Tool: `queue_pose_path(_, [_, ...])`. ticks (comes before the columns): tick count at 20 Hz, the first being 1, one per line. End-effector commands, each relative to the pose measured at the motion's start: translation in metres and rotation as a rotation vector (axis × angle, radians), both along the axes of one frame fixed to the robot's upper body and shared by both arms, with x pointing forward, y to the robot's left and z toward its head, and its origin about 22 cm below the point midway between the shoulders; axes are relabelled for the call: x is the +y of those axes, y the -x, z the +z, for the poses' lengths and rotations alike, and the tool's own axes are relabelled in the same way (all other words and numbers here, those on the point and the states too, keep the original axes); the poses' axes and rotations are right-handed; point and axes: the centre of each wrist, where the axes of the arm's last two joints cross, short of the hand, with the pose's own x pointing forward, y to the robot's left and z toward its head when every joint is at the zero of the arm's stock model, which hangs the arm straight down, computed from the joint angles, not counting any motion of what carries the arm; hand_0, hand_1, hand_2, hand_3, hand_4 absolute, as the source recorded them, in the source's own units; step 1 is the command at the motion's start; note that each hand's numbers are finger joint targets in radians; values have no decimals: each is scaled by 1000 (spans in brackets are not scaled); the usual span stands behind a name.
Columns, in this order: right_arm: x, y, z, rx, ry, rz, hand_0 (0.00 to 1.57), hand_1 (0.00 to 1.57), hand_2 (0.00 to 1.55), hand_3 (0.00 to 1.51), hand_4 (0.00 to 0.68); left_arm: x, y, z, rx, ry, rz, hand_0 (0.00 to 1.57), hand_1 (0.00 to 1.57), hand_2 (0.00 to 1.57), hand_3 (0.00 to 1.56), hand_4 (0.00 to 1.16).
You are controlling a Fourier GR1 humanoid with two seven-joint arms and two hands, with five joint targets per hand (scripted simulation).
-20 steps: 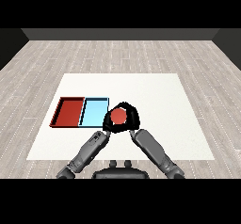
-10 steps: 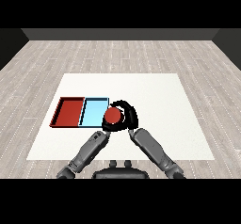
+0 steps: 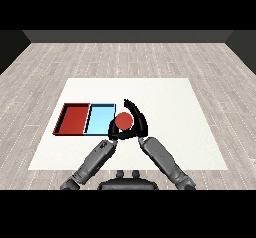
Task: Pick the red can and put it in the red box
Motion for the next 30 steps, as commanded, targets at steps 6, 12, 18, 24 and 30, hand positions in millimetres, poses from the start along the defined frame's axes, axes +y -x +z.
queue_pose_path(6, [-2,6,4,27,-5,-23,0,0,0,0,0,25,-5,14,-26,-19,1,1571,1571,1571,1483,1134])
queue_pose_path(12, [-34,-1,0,32,-68,-30,0,0,0,0,0,9,-5,-4,-17,-29,54,1571,1571,1571,1456,1132])
queue_pose_path(18, [-77,14,21,-24,-88,-36,0,0,0,0,0,28,-18,30,-45,-37,71,1571,1571,1562,1468,1128])
queue_pose_path(24, [-122,42,16,-38,-108,-115,0,0,0,0,0,80,-47,28,-54,-60,151,1571,1571,1571,1480,1133])
queue_pose_path(30, [-151,49,-13,43,-78,-198,0,0,0,0,0,147,-48,64,-48,-173,291,1571,1571,1571,1490,1118])
